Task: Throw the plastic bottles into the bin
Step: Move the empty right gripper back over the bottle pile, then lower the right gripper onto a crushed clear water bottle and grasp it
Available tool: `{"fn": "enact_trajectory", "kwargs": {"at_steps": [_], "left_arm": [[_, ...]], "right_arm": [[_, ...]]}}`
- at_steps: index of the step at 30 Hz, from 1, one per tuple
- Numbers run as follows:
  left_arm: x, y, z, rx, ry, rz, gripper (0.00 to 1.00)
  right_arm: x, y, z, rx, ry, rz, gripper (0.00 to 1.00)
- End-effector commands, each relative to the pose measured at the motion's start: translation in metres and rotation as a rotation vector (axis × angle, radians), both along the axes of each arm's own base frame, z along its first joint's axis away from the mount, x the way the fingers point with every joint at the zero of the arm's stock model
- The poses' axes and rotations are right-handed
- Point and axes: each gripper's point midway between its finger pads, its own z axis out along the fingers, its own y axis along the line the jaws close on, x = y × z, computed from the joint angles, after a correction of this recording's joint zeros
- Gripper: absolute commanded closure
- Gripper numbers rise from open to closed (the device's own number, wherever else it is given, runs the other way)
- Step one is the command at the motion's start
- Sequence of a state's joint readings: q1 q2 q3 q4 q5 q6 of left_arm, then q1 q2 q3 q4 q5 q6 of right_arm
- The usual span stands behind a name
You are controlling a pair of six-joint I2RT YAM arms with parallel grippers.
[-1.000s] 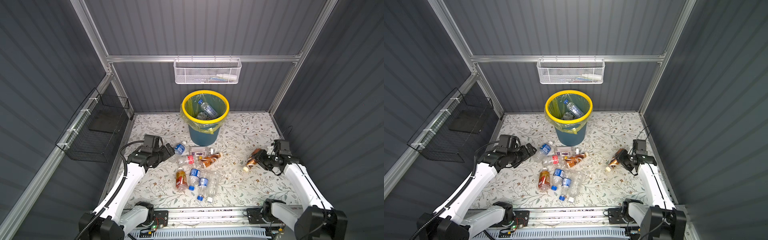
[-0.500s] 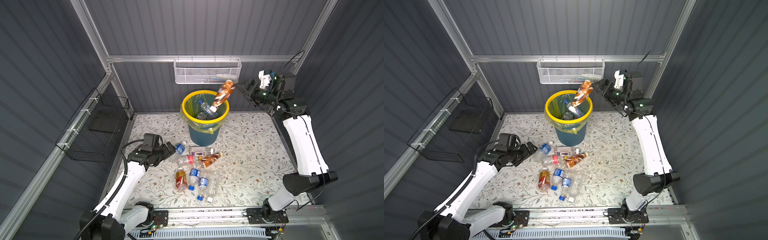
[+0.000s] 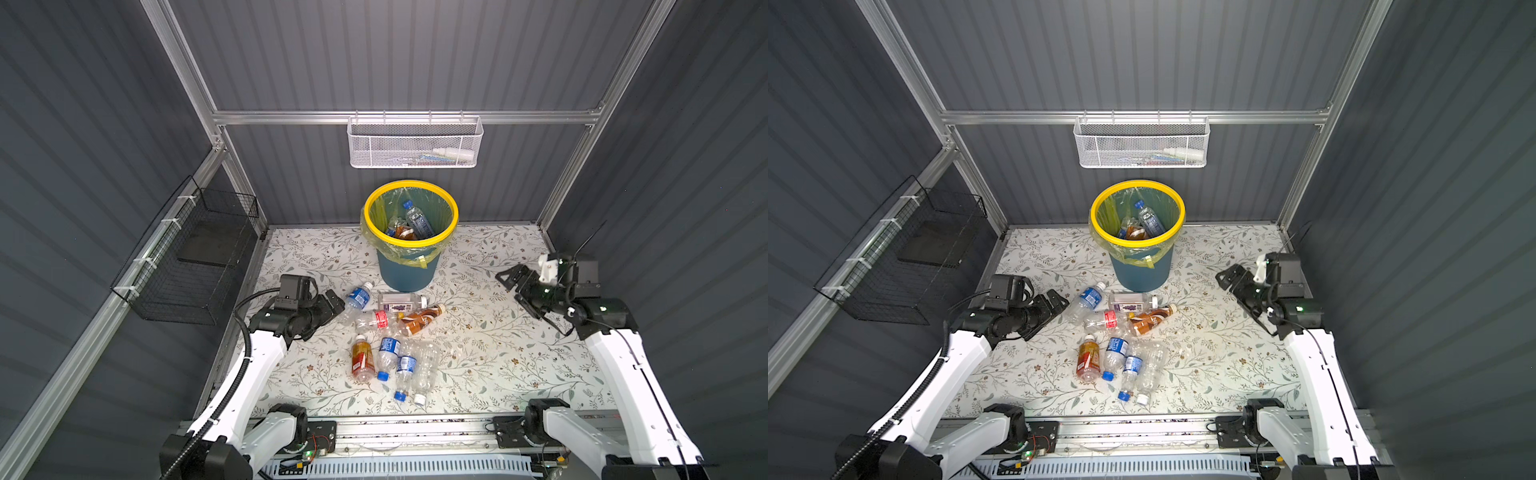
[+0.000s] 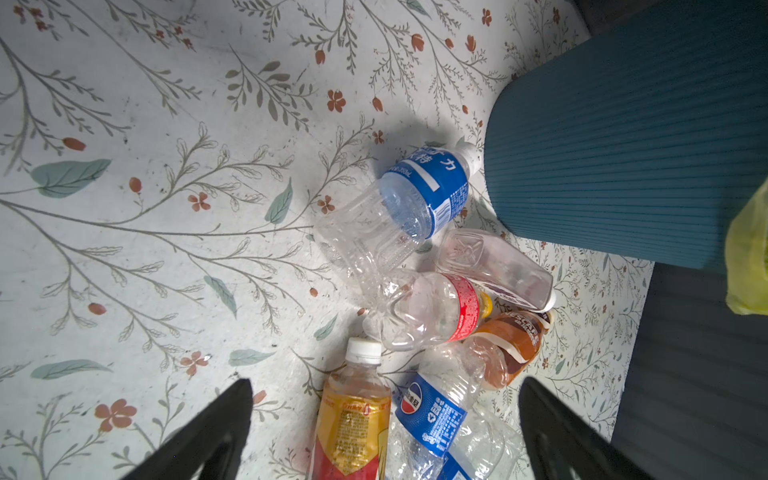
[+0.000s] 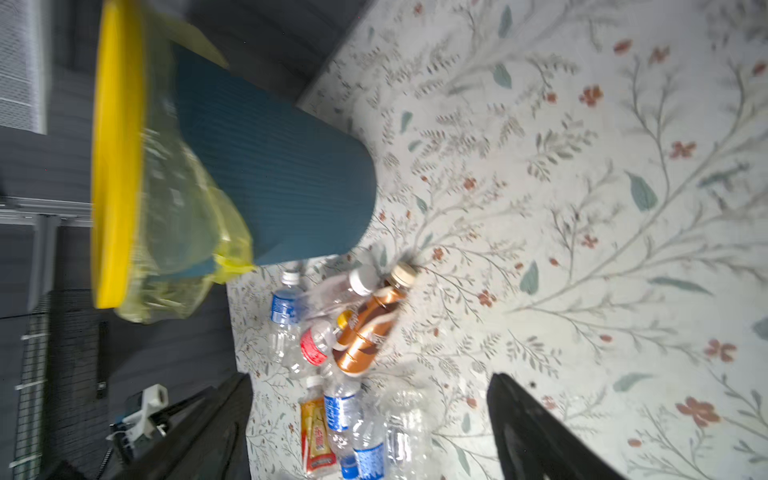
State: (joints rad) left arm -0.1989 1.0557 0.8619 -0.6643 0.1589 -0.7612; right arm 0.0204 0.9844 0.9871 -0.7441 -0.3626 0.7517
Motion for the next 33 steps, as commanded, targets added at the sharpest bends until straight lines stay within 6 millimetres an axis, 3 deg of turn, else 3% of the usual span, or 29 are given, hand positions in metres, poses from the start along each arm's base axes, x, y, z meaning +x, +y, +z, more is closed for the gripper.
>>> {"fn": "enact_trajectory", "kwargs": {"at_steps": [1, 5, 12, 19, 33], "left_arm": [[-0.001, -0.002, -0.007, -0.003, 0.014, -0.021, 0.00], [-0.002, -0.002, -0.012, -0.005, 0.030, -0.021, 0.00], [-0.010, -0.001, -0.017, -0.007, 0.054, -0.016, 0.00], [-0.016, 0.000, -0.022, -0.007, 0.069, -0.012, 0.00], [-0.016, -0.003, -0.024, -0.022, 0.068, -0.022, 0.00]], "right_arm": [[-0.008, 0.004, -0.028, 0.024, 0.036, 0.015, 0.12], [-0.016, 0.008, -0.055, 0.036, 0.089, 0.026, 0.13], [-0.029, 0.022, -0.081, 0.043, 0.148, 0.065, 0.15], [-0.053, 0.065, -0.107, 0.074, 0.225, 0.141, 0.17], [-0.092, 0.151, -0.139, 0.112, 0.316, 0.270, 0.18]]}}
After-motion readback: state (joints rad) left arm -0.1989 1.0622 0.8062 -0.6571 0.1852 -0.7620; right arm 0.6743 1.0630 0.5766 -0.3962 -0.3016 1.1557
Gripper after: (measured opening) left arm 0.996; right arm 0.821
